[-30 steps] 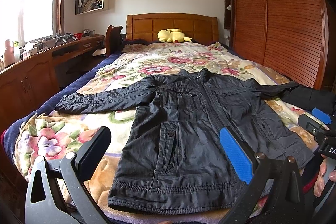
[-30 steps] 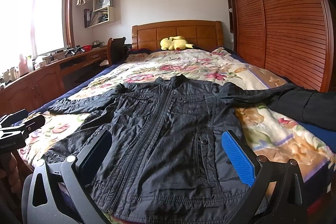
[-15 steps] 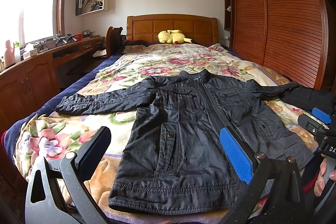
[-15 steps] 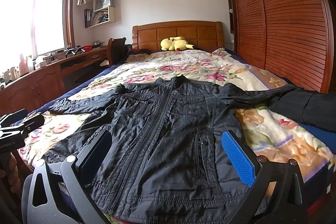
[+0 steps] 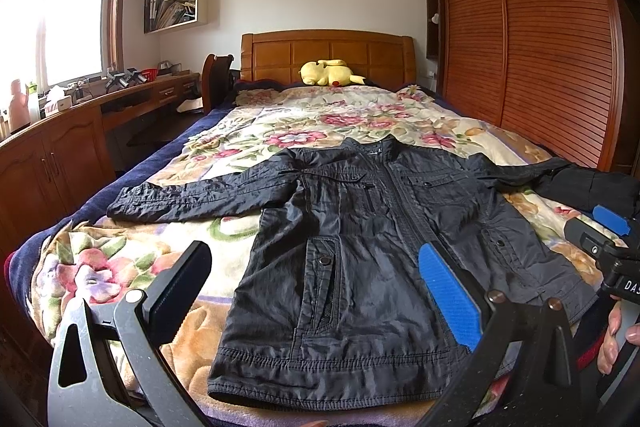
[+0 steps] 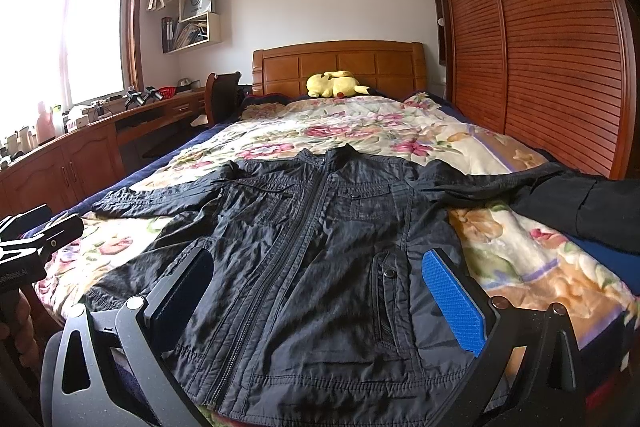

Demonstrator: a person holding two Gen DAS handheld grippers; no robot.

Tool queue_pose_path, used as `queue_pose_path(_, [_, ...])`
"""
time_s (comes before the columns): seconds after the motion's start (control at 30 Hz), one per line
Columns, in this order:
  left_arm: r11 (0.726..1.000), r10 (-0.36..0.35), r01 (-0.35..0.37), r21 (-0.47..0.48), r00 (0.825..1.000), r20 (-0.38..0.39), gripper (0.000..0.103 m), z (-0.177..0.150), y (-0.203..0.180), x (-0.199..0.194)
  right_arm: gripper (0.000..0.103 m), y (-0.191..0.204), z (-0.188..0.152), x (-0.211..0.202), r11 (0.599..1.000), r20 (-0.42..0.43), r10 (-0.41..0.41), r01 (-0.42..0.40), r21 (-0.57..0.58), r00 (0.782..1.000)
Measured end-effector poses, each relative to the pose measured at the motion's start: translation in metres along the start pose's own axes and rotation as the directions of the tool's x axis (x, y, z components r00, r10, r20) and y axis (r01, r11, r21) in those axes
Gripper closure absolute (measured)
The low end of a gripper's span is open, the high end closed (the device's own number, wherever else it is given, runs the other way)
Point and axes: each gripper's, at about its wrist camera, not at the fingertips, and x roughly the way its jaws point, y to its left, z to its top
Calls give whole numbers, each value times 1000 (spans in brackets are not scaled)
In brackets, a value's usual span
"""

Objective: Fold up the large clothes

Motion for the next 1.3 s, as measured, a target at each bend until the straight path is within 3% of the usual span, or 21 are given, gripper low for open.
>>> queue_pose_path(0.83, [1000,1,-1,4,1000,-15,0,-2,1,1,0,4,0,3,1000,-5,24,-24,-11,1000])
queue_pose_path(1.3, [997,73,-74,-15,996,-60,0,0,66,25,0,39,4,45,984,-64,140,-146,-103,988])
